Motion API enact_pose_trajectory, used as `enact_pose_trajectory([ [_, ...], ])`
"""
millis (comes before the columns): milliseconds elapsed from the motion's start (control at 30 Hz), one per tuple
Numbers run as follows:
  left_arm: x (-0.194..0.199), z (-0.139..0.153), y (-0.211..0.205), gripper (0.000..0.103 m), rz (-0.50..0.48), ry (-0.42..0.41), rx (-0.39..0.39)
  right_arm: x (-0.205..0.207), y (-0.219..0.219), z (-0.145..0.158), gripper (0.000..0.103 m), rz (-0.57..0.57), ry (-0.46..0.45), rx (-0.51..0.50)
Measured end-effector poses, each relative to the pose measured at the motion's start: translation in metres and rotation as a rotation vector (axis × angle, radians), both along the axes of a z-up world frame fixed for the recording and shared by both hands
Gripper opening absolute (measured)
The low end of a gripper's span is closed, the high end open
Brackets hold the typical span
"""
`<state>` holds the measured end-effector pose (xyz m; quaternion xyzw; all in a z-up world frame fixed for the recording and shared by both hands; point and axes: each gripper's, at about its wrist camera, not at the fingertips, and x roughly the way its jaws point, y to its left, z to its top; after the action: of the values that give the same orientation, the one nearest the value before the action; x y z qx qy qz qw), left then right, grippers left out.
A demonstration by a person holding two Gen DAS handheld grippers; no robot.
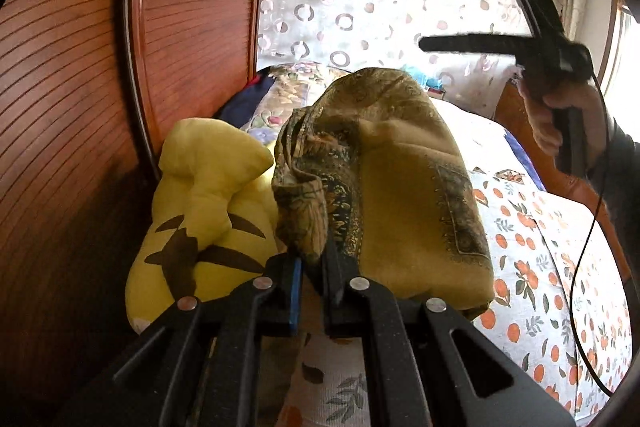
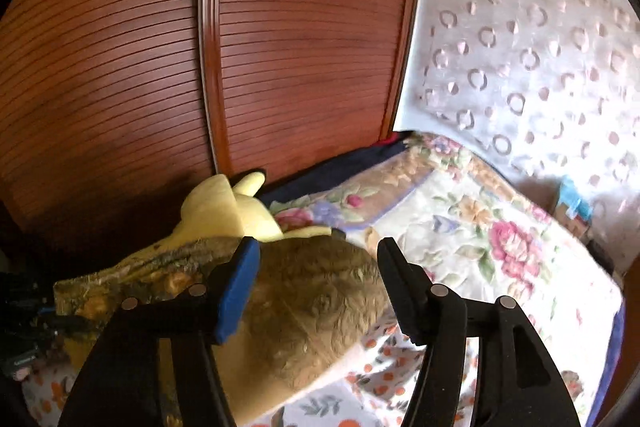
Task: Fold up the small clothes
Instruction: 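Carry the bundle with both grippers to the bed's head beside the yellow toy, then open both grippers and release the bundle by the pillow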
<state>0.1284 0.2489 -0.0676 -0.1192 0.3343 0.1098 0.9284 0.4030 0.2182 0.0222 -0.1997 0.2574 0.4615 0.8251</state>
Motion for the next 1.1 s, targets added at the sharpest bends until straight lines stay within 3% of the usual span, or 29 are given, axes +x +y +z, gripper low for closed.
enact_pose_trajectory([
  [67,-0.003,0.004,-0.004,0.009,0.005,-0.007,0.026,-0.01,-0.013,-0.006,0.063,-0.002,0.008,0.004],
  [200,-0.013,0.018,-0.013,0.042,-0.002,-0.054,0.058,-0.035,-0.045,-0.014,0.063,-0.025,0.013,0.022],
  [267,-0.017,0.027,-0.021,0.046,-0.02,-0.074,0.073,-0.052,-0.07,-0.009,0.063,-0.036,0.011,0.041],
  [333,-0.019,0.034,-0.03,0.077,-0.034,-0.081,0.091,-0.072,-0.103,-0.001,0.063,-0.051,0.014,0.064],
  [367,-0.02,0.038,-0.035,0.081,-0.046,-0.094,0.095,-0.081,-0.115,0.001,0.063,-0.062,0.016,0.074],
  [533,-0.025,0.053,-0.066,0.081,-0.089,-0.123,0.103,-0.128,-0.17,0.014,0.063,-0.124,-0.014,0.105],
  [767,-0.033,0.061,-0.118,0.081,-0.145,-0.144,0.11,-0.193,-0.237,0.011,0.083,-0.237,-0.033,0.141],
  [1100,-0.046,0.063,-0.189,0.081,-0.254,-0.173,0.081,-0.283,-0.324,0.004,0.085,-0.475,-0.039,0.224],
])
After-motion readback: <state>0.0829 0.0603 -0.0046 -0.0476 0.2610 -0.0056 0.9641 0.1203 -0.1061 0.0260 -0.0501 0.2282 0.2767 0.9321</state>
